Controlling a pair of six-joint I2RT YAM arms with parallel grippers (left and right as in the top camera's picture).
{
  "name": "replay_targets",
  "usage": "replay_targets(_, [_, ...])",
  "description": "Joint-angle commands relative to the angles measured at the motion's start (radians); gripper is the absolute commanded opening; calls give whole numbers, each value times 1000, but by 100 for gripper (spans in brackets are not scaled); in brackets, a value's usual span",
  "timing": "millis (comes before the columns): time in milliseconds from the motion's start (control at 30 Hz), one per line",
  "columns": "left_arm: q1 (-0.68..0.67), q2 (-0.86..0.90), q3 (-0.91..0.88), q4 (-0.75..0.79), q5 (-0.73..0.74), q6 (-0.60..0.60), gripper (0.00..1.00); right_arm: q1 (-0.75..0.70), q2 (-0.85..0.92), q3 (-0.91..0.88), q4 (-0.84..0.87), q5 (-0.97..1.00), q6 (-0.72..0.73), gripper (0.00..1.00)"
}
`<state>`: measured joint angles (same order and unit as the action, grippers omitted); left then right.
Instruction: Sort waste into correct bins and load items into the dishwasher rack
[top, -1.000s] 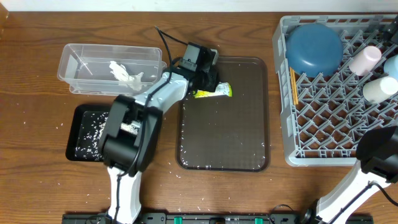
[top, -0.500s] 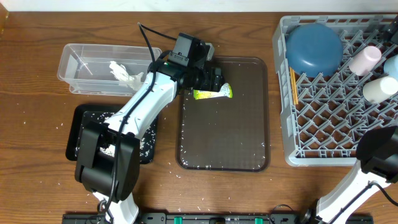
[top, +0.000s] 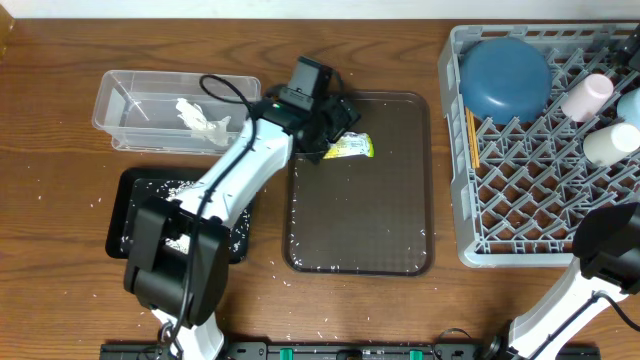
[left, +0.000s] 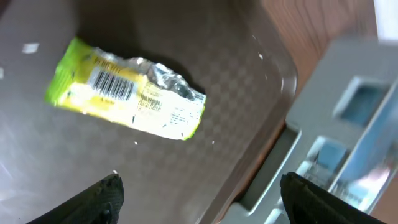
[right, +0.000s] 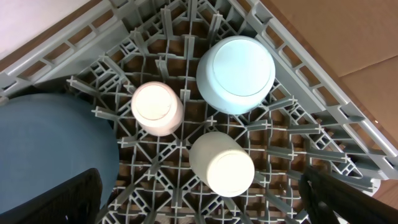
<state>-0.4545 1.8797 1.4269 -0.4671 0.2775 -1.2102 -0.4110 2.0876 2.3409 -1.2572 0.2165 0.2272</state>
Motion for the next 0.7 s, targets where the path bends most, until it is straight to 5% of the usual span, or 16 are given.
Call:
replay_targets(0, [-20, 30, -16, -3, -132, -267, 83, -14, 5, -1, 0, 3, 4, 99])
replay_targets(333, [-29, 124, -16, 18, -169, -504, 81, -14, 5, -1, 0, 3, 4, 99])
replay_targets(667, [-29, 224, -16, 137, -182, -509, 77, -14, 5, -1, 0, 3, 4, 99])
